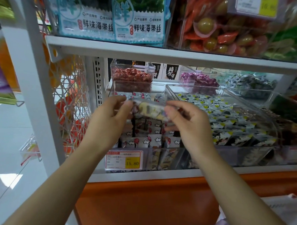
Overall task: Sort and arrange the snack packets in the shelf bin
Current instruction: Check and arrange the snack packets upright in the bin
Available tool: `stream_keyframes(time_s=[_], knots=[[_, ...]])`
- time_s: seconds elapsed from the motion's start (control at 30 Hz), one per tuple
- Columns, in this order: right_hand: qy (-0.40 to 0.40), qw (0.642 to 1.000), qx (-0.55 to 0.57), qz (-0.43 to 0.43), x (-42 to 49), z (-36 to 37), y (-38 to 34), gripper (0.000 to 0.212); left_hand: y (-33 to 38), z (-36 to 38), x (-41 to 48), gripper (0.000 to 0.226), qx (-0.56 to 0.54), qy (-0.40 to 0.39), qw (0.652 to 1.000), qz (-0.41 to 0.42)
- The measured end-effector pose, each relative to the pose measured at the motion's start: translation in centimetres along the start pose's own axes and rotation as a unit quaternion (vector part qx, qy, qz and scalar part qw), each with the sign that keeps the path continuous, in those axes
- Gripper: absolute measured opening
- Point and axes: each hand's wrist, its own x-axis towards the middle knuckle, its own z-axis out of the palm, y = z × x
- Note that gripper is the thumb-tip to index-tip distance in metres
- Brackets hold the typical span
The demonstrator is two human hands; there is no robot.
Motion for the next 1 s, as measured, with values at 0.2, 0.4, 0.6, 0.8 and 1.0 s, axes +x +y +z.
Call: stream_keyframes(time_s=[0.2, 0.4, 0.6, 0.8, 1.0], knots=[[0.075, 0.995, 0.058, 0.027, 1.7, -1.0, 0.7, 0.019, -1.8, 2.4, 2.3, 0.05, 0.286, -0.101, 0.947, 0.103], [0.05, 0.998, 0.032, 0.038, 2.5, -0.6, 1.4, 0.03, -3.9, 3.7, 3.6, 0.069, 0.435, -0.241, 0.865, 0.069], [0.037, 0.999, 0.01, 0.019, 2.8, -0.4, 1.5, 0.032, -3.7, 4.0, 2.9, 0.066, 0.447, -0.234, 0.86, 0.078], [-0.006, 0.993, -0.114, -0.023, 4.8, 0.9, 1.2, 0.025, -2.4, 2.8, 2.0, 0.065, 0.466, -0.225, 0.852, 0.08], [-0.134, 0.964, -0.222, -0.053, 7.0, 2.7, 1.0, 0.025, -2.0, 1.7, 1.2, 0.067, 0.447, -0.255, 0.852, 0.093]])
